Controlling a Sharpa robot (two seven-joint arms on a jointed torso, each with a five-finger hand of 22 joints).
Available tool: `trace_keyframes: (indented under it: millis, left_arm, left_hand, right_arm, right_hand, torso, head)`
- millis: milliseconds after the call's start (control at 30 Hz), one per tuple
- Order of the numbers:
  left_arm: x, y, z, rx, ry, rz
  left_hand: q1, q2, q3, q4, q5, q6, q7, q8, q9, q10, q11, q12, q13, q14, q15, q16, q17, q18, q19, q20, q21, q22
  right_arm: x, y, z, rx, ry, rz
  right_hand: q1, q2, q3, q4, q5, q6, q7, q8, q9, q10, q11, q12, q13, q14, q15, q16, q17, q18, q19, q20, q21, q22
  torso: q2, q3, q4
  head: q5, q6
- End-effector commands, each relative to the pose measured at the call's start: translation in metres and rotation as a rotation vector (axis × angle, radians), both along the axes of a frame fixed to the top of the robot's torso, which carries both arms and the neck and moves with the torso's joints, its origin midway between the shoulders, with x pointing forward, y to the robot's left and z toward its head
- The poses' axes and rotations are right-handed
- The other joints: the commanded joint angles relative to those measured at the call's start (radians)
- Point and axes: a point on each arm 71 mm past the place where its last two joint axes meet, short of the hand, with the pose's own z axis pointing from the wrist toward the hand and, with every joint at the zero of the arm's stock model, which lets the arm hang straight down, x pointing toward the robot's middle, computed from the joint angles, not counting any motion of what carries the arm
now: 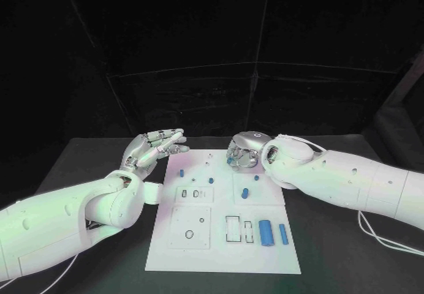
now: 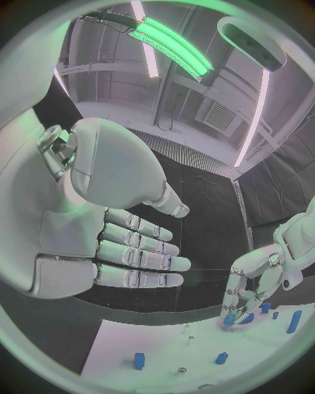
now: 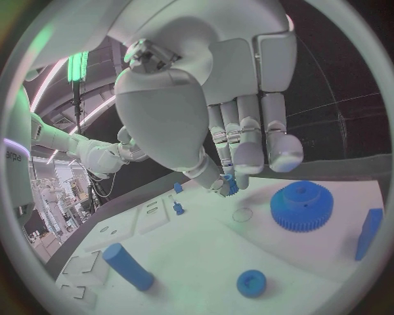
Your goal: Assemble the parts on the task board
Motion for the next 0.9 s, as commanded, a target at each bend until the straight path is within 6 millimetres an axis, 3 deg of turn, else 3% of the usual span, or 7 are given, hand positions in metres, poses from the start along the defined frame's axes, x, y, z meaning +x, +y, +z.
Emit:
trace_keyframes:
  millis: [33, 300, 500, 767, 900]
  left_arm:
    - [0.001, -0.001, 0.001, -0.008, 0.001, -0.007]
    - [0.002, -0.003, 0.001, -0.01, 0.006, -0.012]
    - [0.003, -0.003, 0.0, -0.01, 0.008, -0.012]
    - [0.004, -0.007, 0.0, -0.012, 0.009, -0.019]
    - [0.004, -0.007, 0.001, -0.012, 0.008, -0.021]
  left_hand:
    - [-0.002, 0.001, -0.001, -0.002, 0.002, 0.004, 0.037, -0.005, -0.002, 0.005, 0.0, -0.002, -0.002, 0.003, 0.004, -0.005, 0.002, 0.015, 0.01, 0.0, -0.002, -0.002]
    - [-0.002, 0.001, -0.001, -0.002, 0.002, 0.004, 0.037, -0.005, -0.002, 0.005, 0.0, -0.002, -0.002, 0.003, 0.004, -0.005, 0.002, 0.015, 0.01, 0.0, -0.002, -0.002]
    - [-0.002, 0.002, -0.002, -0.002, 0.002, 0.003, 0.037, -0.006, -0.002, 0.005, 0.0, -0.003, -0.002, 0.004, 0.004, -0.006, 0.002, 0.015, 0.011, 0.0, -0.002, -0.002]
    - [-0.002, 0.002, -0.002, -0.002, 0.002, 0.003, 0.037, -0.006, -0.002, 0.005, 0.0, -0.003, -0.002, 0.004, 0.004, -0.006, 0.002, 0.015, 0.011, 0.0, -0.002, -0.002]
    - [-0.002, 0.002, -0.002, -0.002, 0.002, 0.003, 0.037, -0.006, -0.002, 0.005, 0.0, -0.003, -0.002, 0.004, 0.004, -0.006, 0.002, 0.015, 0.011, 0.0, -0.002, -0.002]
  right_arm:
    - [0.002, 0.005, 0.01, 0.08, -0.082, -0.028]
    - [0.015, 0.019, 0.011, 0.098, -0.114, -0.053]
    - [0.024, 0.03, 0.008, 0.082, -0.099, -0.055]
    - [0.031, 0.043, 0.002, 0.05, -0.063, -0.057]
    - [0.032, 0.047, 0.001, 0.037, -0.045, -0.053]
  right_hand:
    - [-0.004, 0.01, 0.007, 0.002, -0.002, 0.009, -0.003, 0.002, 0.01, 0.006, -0.001, -0.001, 0.0, 0.014, -0.007, 0.007, 0.004, -0.008, 0.008, 0.0, 0.004, 0.002]
    - [-0.009, 0.004, 0.015, 0.01, -0.002, 0.006, -0.001, -0.003, 0.009, 0.002, 0.001, -0.009, -0.001, 0.012, -0.006, 0.021, 0.015, -0.009, 0.01, 0.0, 0.009, 0.008]
    - [-0.011, -0.002, 0.022, 0.015, -0.002, 0.002, 0.001, -0.007, 0.008, -0.002, 0.003, -0.016, -0.003, 0.01, -0.004, 0.028, 0.019, -0.01, 0.01, 0.001, 0.012, 0.011]
    - [-0.013, -0.003, 0.026, 0.019, -0.002, 0.0, 0.001, -0.009, 0.007, -0.004, 0.004, -0.019, -0.003, 0.009, -0.003, 0.032, 0.021, -0.01, 0.01, 0.002, 0.013, 0.013]
    - [-0.013, -0.003, 0.026, 0.019, -0.002, 0.0, 0.001, -0.009, 0.007, -0.004, 0.004, -0.019, -0.003, 0.009, -0.003, 0.032, 0.021, -0.01, 0.01, 0.002, 0.014, 0.013]
  torso:
    - [0.001, 0.0, 0.0025]
    - [0.002, -0.0005, 0.0068]
    - [0.006, -0.0023, 0.0161]
    - [0.01, -0.0033, 0.0201]
    - [0.01, -0.0029, 0.0172]
  head:
    - [0.0, 0.005]
    - [0.002, 0.008]
    - [-0.003, 0.009]
    - [-0.005, 0.008]
    - [-0.004, 0.007]
